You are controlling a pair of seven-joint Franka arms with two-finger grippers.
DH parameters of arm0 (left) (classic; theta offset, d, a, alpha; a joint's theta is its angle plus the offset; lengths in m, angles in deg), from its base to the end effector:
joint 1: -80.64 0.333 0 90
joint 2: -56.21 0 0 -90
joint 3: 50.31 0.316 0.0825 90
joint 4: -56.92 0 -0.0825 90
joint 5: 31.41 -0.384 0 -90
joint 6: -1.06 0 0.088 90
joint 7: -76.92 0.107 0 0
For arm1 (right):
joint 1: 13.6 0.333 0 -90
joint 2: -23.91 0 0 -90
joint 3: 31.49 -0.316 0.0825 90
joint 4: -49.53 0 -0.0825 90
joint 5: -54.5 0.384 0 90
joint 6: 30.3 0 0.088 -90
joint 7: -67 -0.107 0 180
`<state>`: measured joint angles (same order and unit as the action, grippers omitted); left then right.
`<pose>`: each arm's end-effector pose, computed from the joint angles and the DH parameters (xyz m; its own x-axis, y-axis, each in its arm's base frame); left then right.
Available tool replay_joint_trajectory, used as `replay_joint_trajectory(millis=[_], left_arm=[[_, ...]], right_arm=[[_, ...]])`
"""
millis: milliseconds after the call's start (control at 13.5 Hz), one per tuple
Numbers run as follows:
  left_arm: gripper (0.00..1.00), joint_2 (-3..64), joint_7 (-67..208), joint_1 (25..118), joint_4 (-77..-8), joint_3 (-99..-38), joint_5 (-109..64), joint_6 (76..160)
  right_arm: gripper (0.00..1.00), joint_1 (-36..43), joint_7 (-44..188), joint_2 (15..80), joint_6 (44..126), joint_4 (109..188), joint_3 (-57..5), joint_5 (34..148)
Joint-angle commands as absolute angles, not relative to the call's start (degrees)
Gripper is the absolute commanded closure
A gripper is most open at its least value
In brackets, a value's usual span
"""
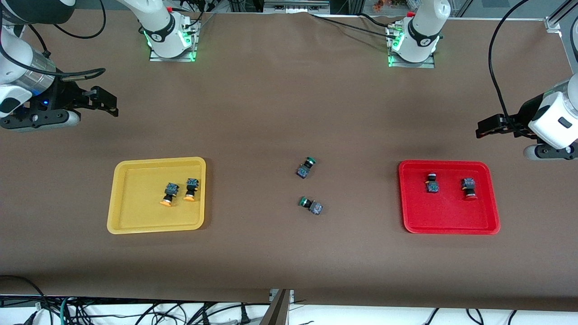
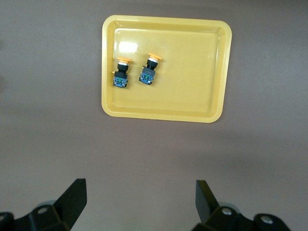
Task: Place red and yellow buttons in trays
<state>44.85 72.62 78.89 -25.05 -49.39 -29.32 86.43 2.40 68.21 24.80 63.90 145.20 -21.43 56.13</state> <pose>0.6035 -0.0138 0.5685 0.9884 0.0578 -0.1405 0.0616 -0.9978 0.0228 0.5584 0.0616 0.5754 0.9917 0.1222 -0.0404 0.1212 -0.9923 -0.0264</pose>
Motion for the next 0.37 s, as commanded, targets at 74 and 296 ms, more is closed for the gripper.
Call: replay_joint_trajectory(millis=[74, 296], left_arm=[[0.00, 43.64, 72.09, 78.88, -22.89, -48.99, -28.68, 85.61], [0.00, 43.64, 72.09, 78.79, -22.71, -48.99, -28.68, 85.61]], right_arm=[[0.00, 2.13, 68.58, 25.67, 62.69, 142.70, -22.35, 55.03], [0.00, 2.13, 68.84, 25.75, 62.69, 142.09, -22.43, 52.23]])
